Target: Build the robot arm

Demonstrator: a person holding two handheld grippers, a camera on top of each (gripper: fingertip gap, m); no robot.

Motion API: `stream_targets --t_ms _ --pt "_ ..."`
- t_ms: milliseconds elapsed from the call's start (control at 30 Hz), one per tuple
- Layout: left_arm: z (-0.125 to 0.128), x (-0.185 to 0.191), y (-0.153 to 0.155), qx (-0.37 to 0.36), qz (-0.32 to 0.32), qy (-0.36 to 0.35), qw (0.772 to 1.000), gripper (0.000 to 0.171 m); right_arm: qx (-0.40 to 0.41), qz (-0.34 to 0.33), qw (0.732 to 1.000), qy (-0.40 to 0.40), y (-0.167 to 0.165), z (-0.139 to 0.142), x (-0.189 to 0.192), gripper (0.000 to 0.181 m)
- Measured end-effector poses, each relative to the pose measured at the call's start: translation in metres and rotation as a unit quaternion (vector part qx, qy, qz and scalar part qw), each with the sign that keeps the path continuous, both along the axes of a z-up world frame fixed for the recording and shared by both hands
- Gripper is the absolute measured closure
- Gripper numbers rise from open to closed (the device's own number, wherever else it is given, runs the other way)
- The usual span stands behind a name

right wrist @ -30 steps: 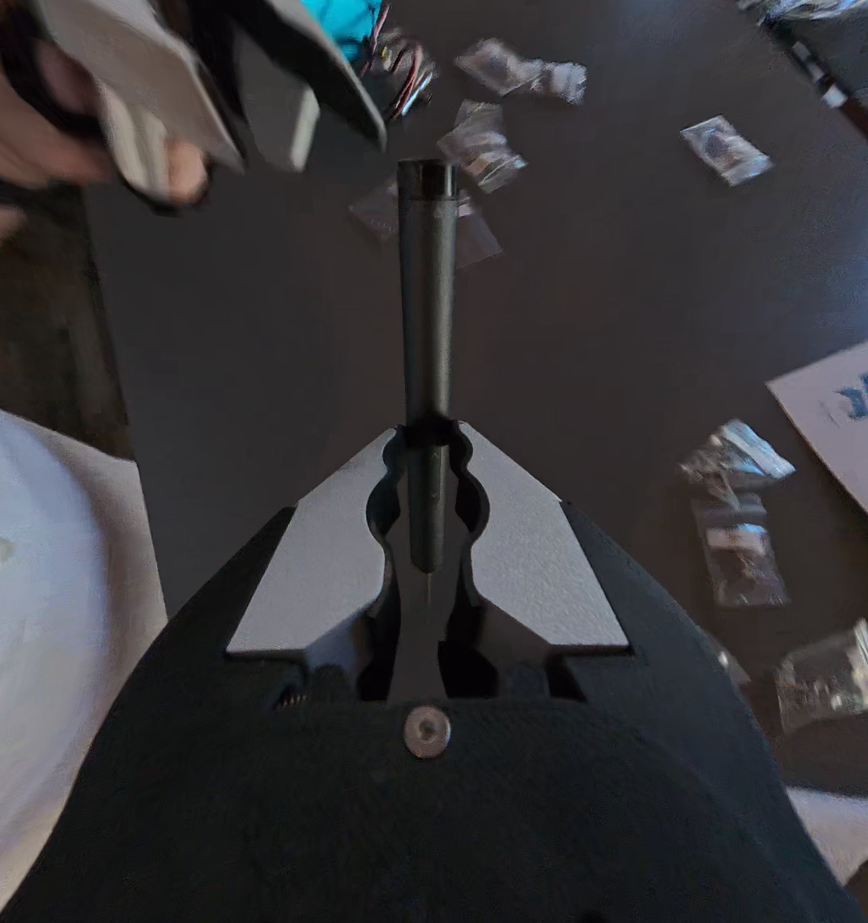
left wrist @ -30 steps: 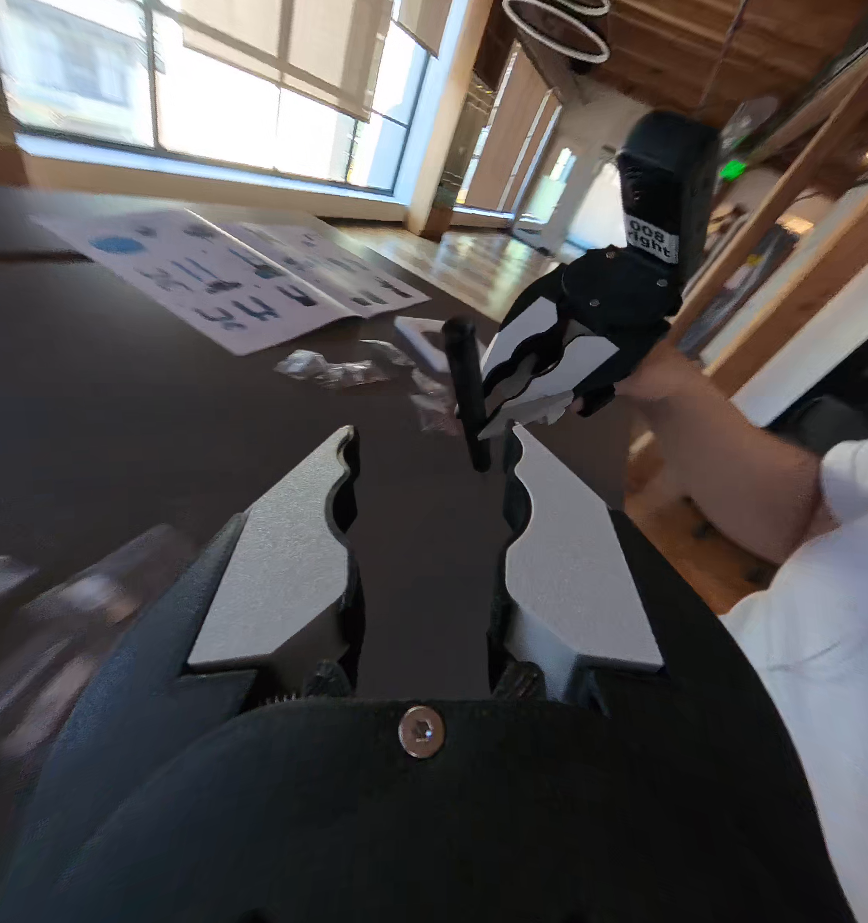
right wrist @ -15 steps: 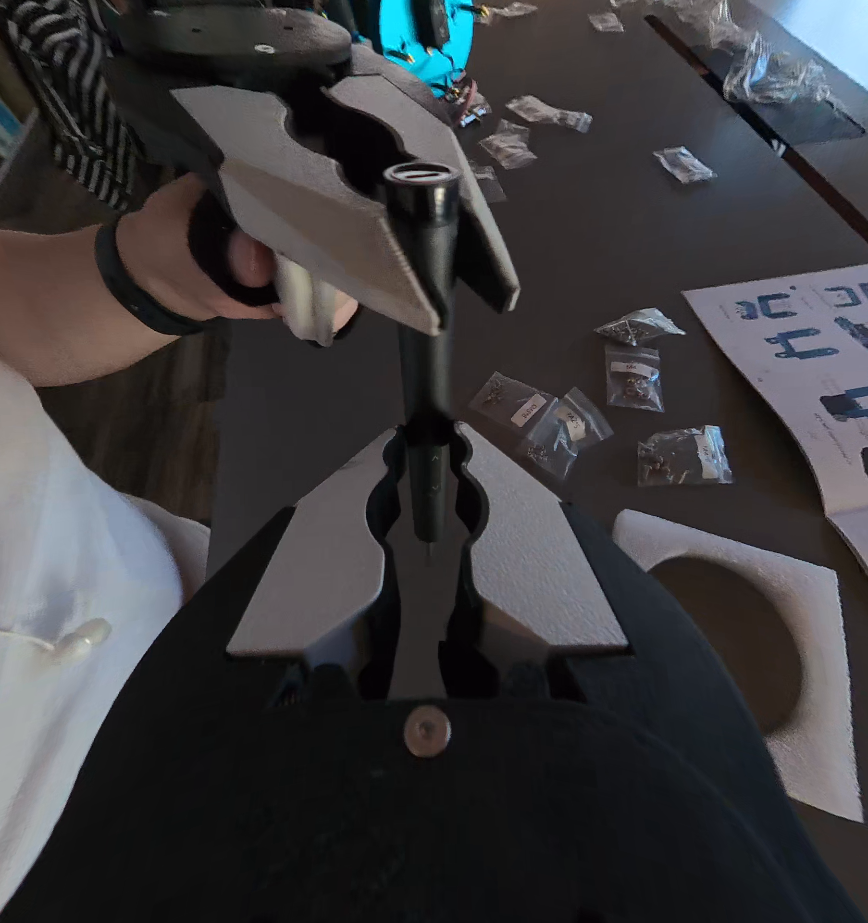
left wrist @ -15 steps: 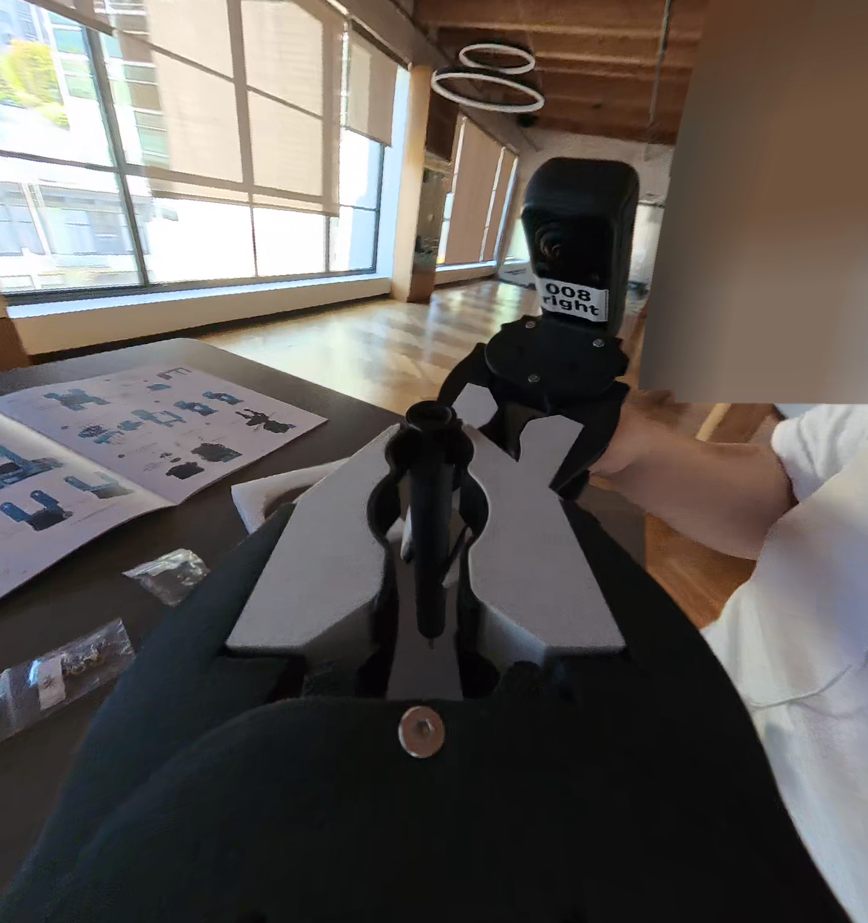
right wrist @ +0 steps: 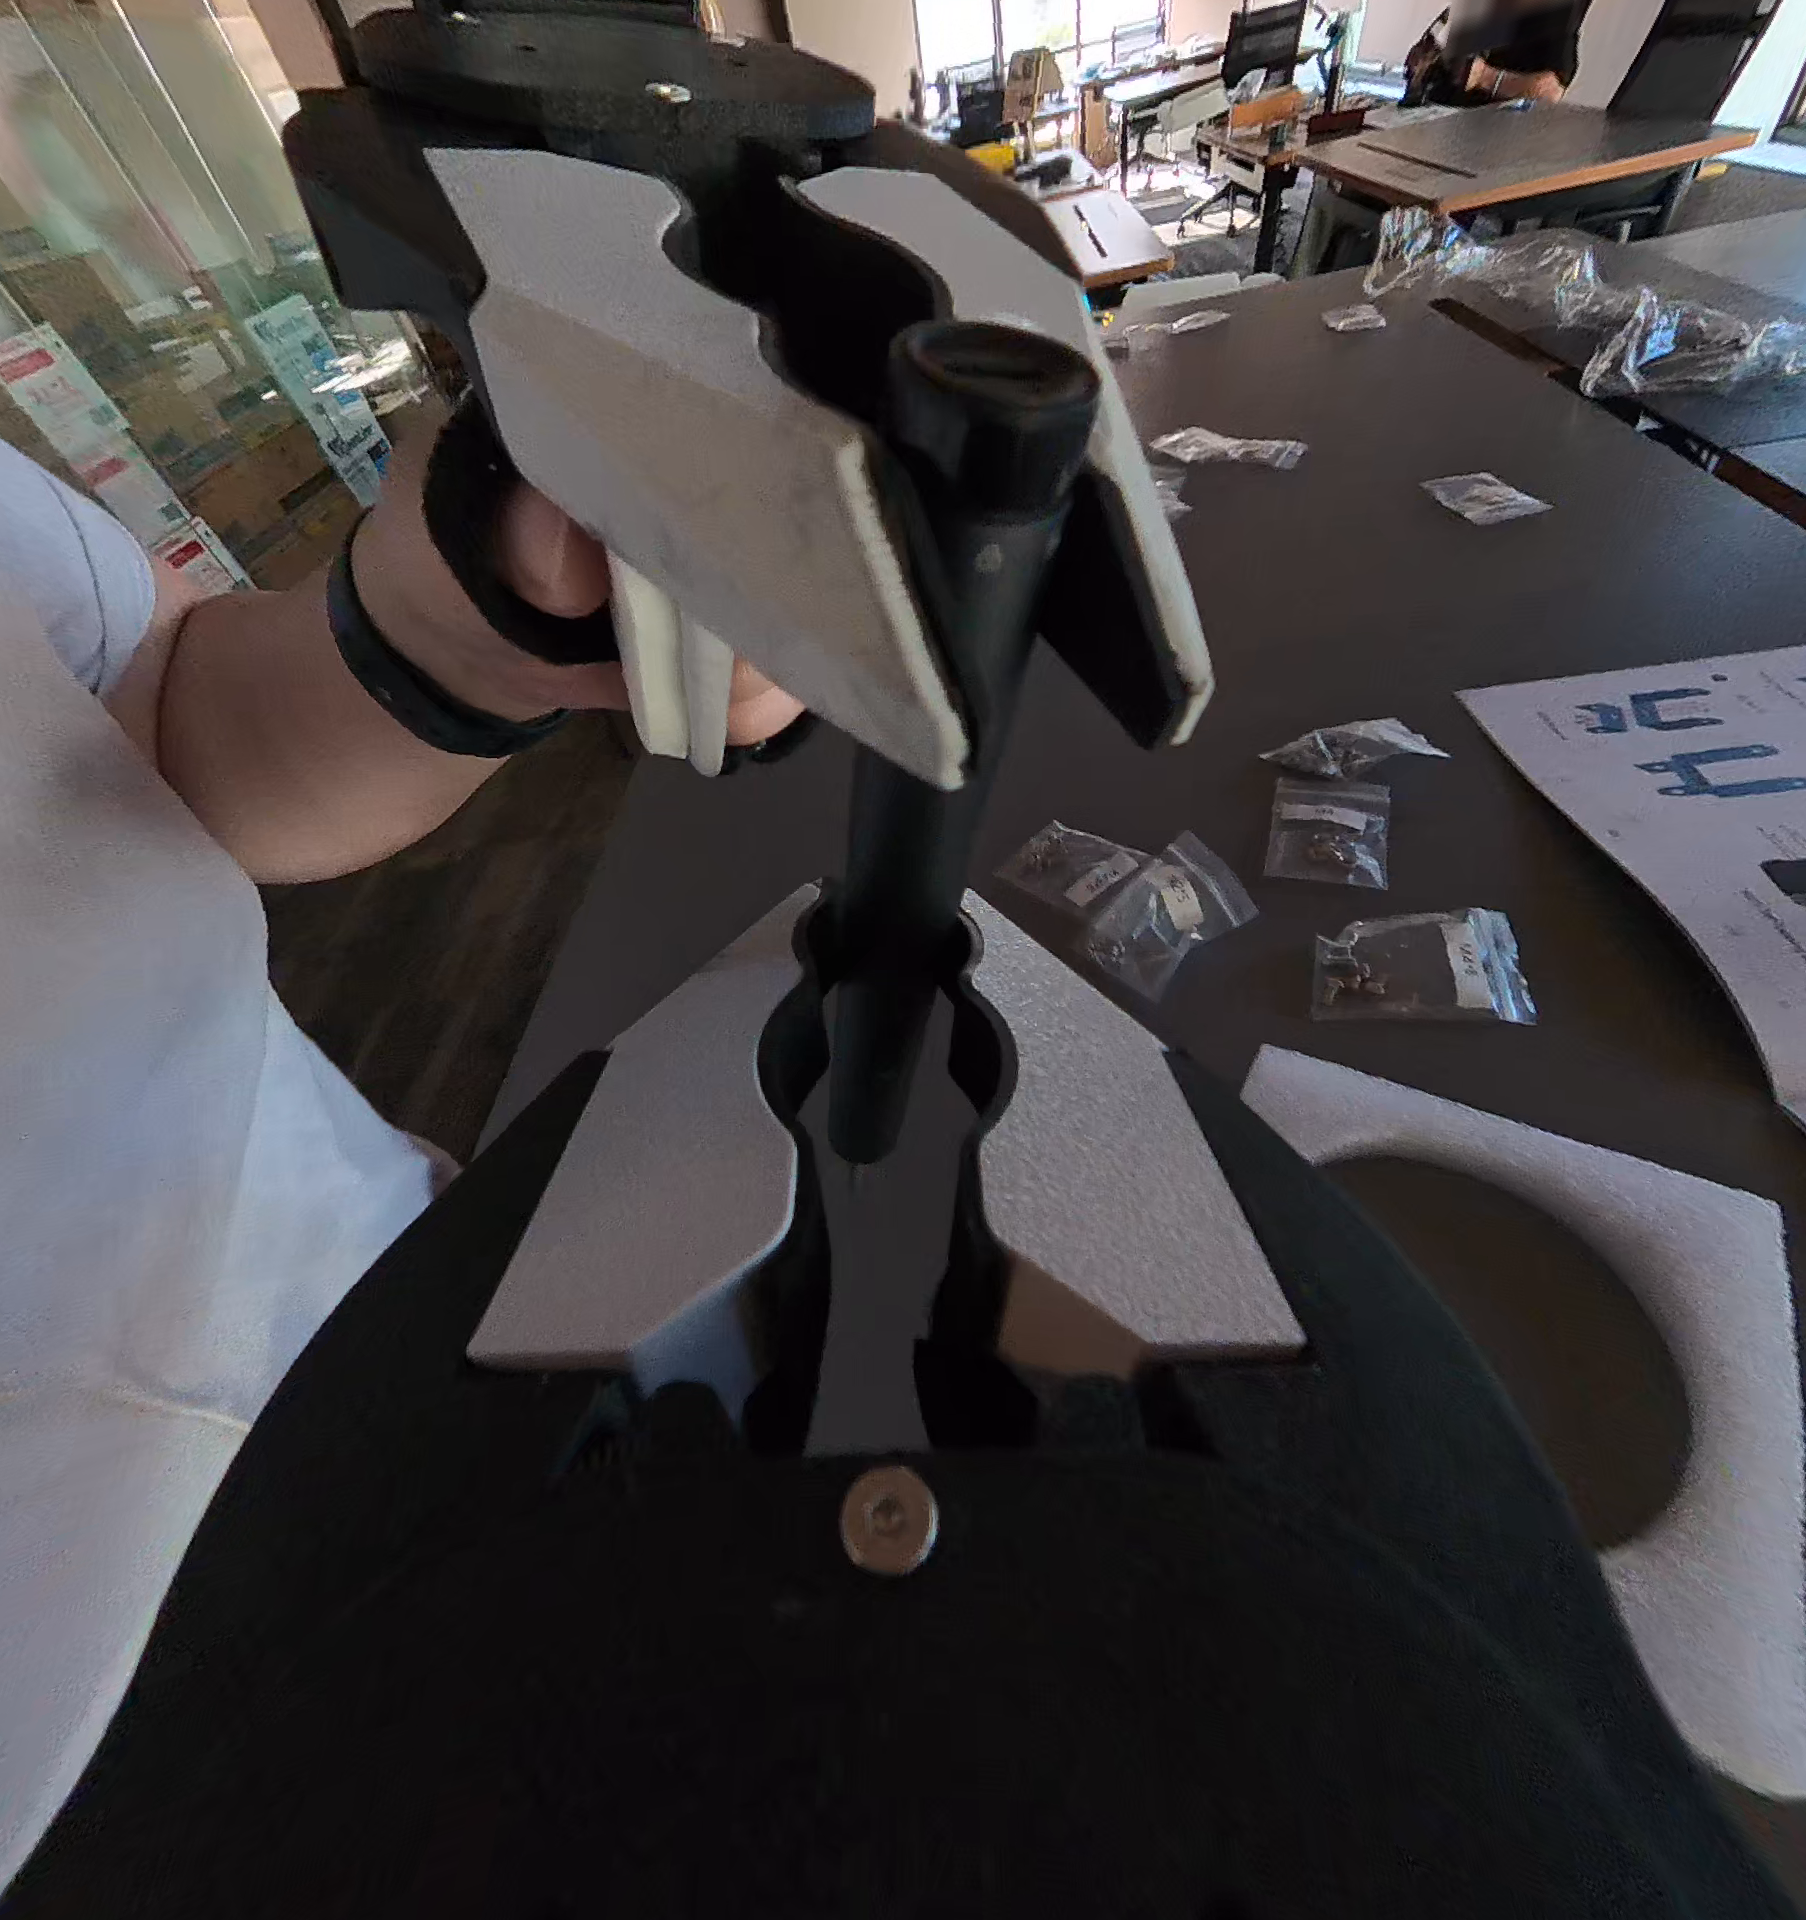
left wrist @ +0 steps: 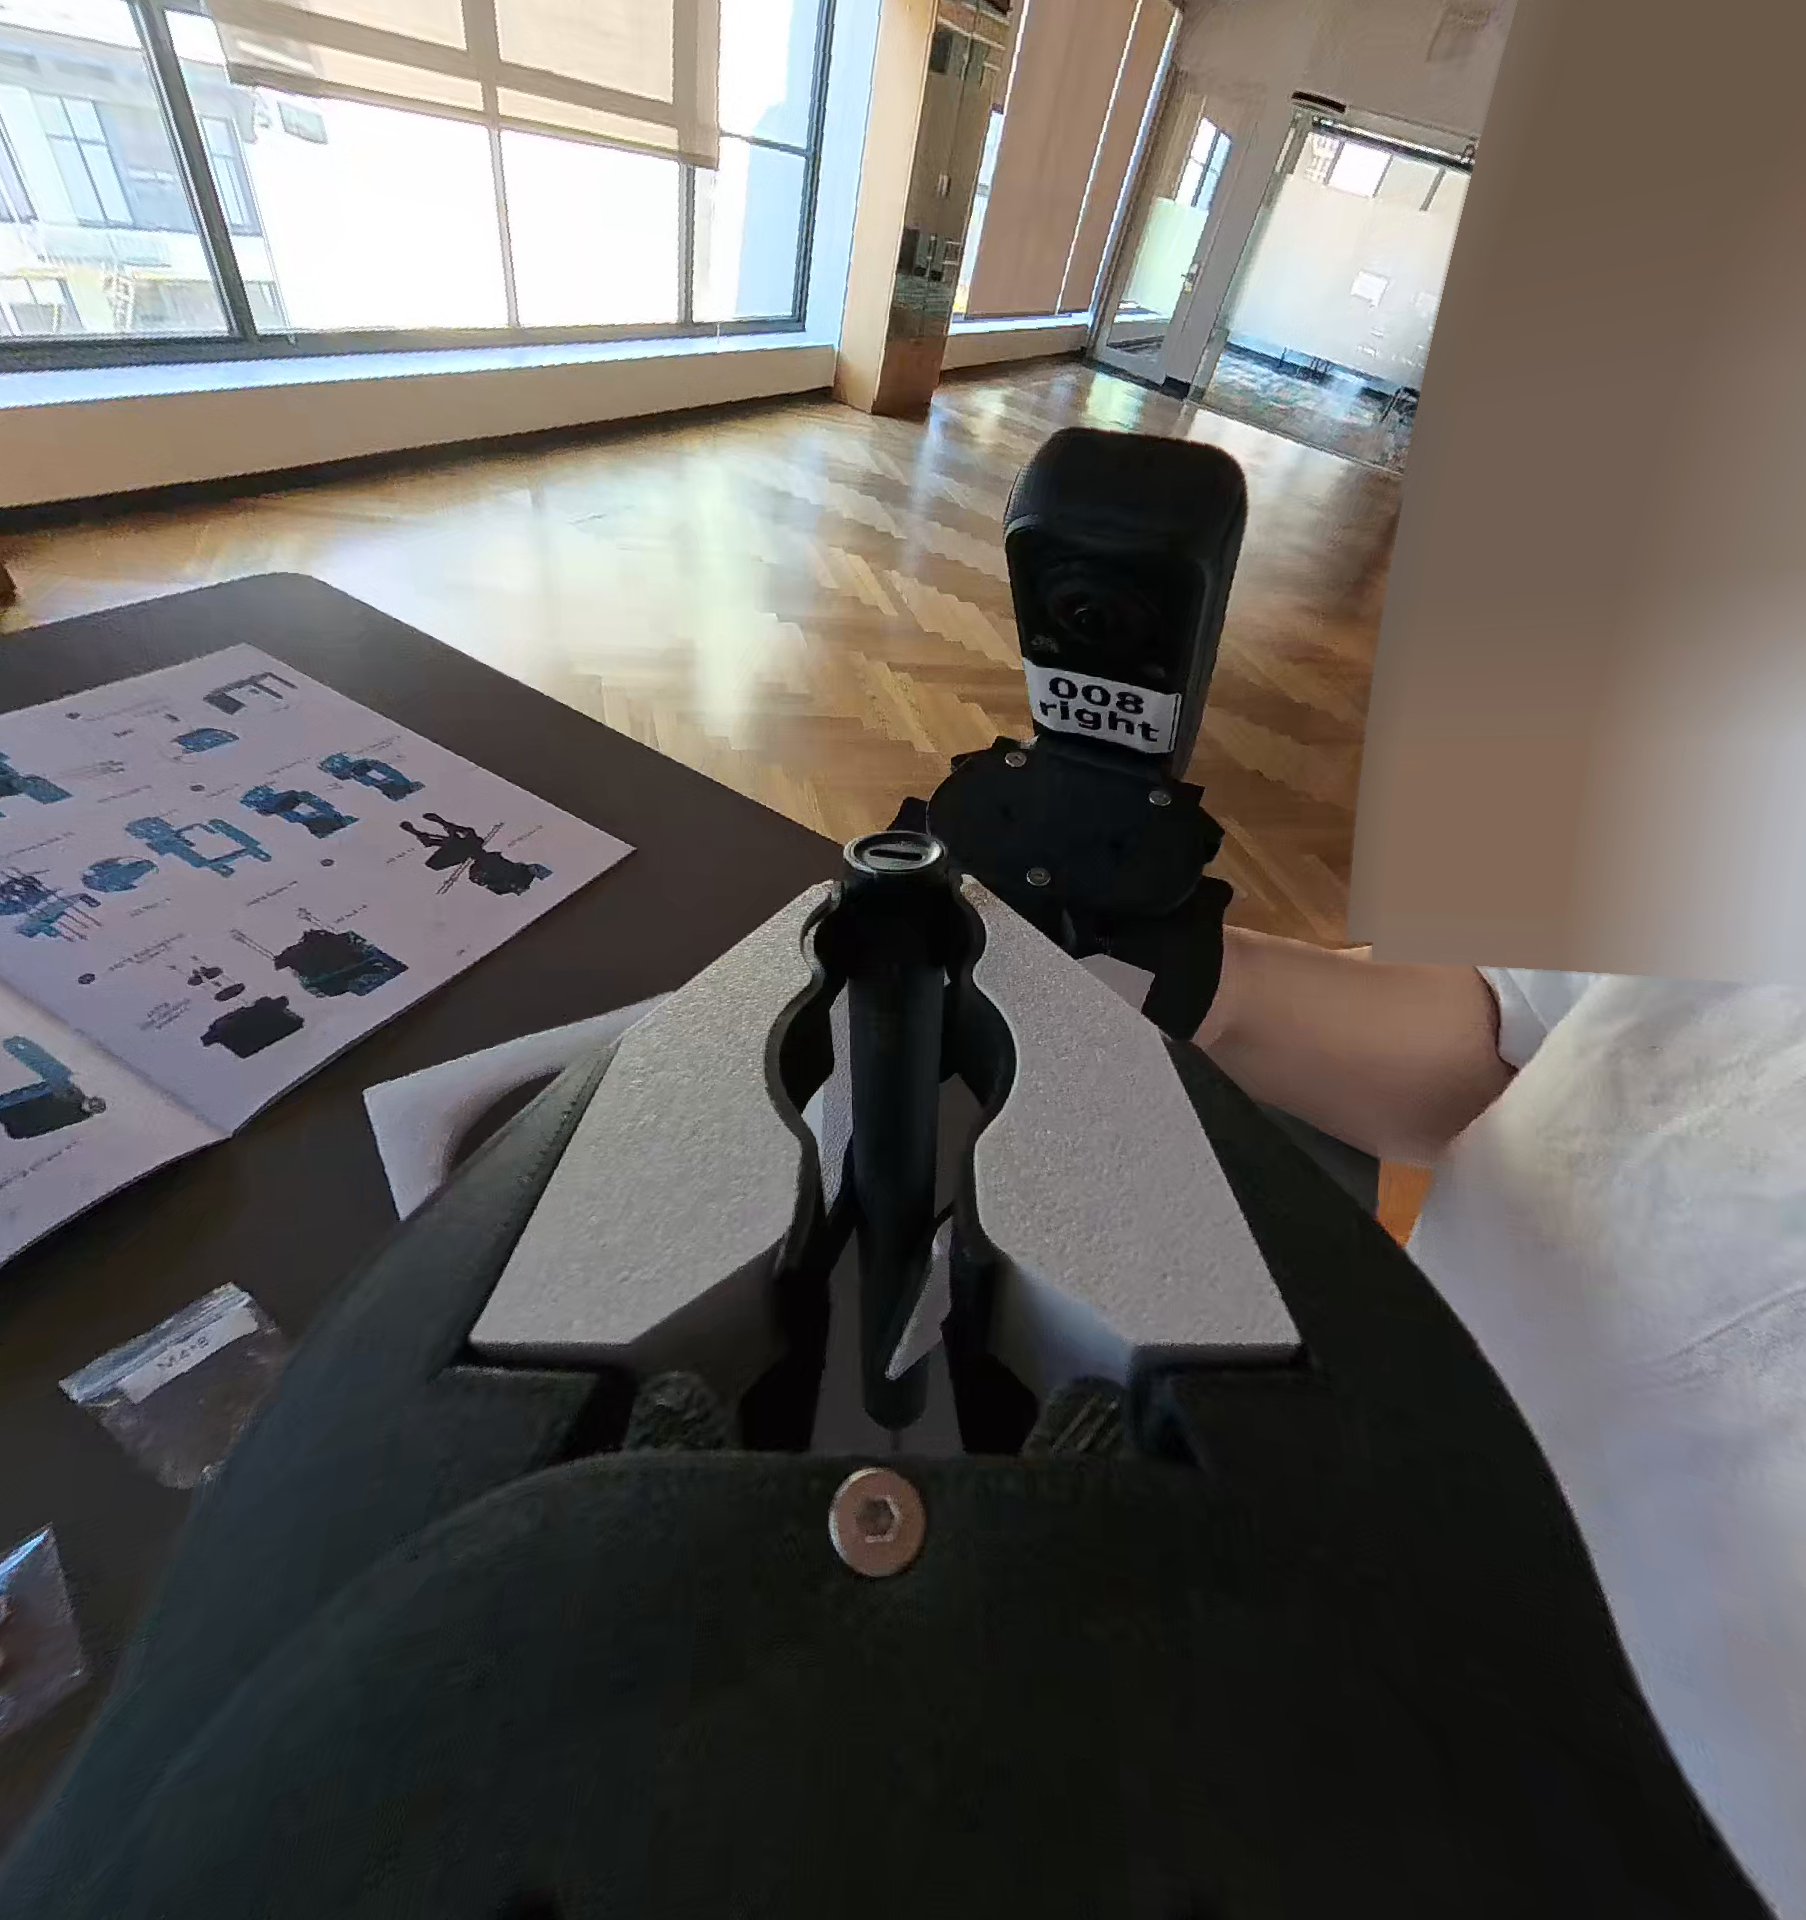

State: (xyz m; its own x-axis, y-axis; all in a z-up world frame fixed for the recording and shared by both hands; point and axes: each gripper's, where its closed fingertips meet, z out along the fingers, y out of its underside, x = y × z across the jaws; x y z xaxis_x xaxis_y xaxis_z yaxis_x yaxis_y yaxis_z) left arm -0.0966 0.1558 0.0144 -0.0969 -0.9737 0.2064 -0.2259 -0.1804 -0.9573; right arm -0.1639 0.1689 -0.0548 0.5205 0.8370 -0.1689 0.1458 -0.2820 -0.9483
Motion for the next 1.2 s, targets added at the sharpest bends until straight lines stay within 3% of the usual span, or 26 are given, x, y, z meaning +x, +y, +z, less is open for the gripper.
stream_targets --t_ms 67,133,167,267,400,567,700,1200 --pt "0.004 0.007 0.002 -0.001 -0.001 -0.016 1.000 0.153 -0.002 -0.002 1.000 -0.009 0.002 0.000 0.011 0.165" --pt "0.013 0.007 0.018 -0.006 0.030 -0.037 0.999 0.122 0.004 -0.028 0.999 -0.025 0.009 0.002 0.031 0.165" --pt "0.016 0.004 0.027 -0.006 0.040 -0.046 0.998 0.120 0.008 -0.048 0.998 -0.026 0.015 0.005 0.046 0.164" --pt "0.014 -0.011 0.046 -0.003 0.068 -0.050 0.996 0.130 0.001 -0.104 0.994 0.022 0.034 0.023 0.094 0.165" --pt "-0.015 -0.026 0.061 -0.015 0.104 -0.024 0.994 0.133 -0.018 -0.144 0.987 0.071 0.063 0.028 0.135 0.164" --pt "-0.039 -0.036 0.060 -0.053 0.113 -0.013 0.992 0.136 -0.035 -0.134 0.989 0.053 0.088 0.001 0.124 0.164" --pt "-0.044 -0.043 0.058 -0.050 0.117 -0.005 0.992 0.137 -0.045 -0.125 0.990 0.042 0.095 -0.012 0.117 0.164" --pt "-0.052 -0.046 0.056 -0.057 0.117 -0.003 0.992 0.139 -0.059 -0.130 0.989 0.041 0.095 -0.028 0.120 0.165"
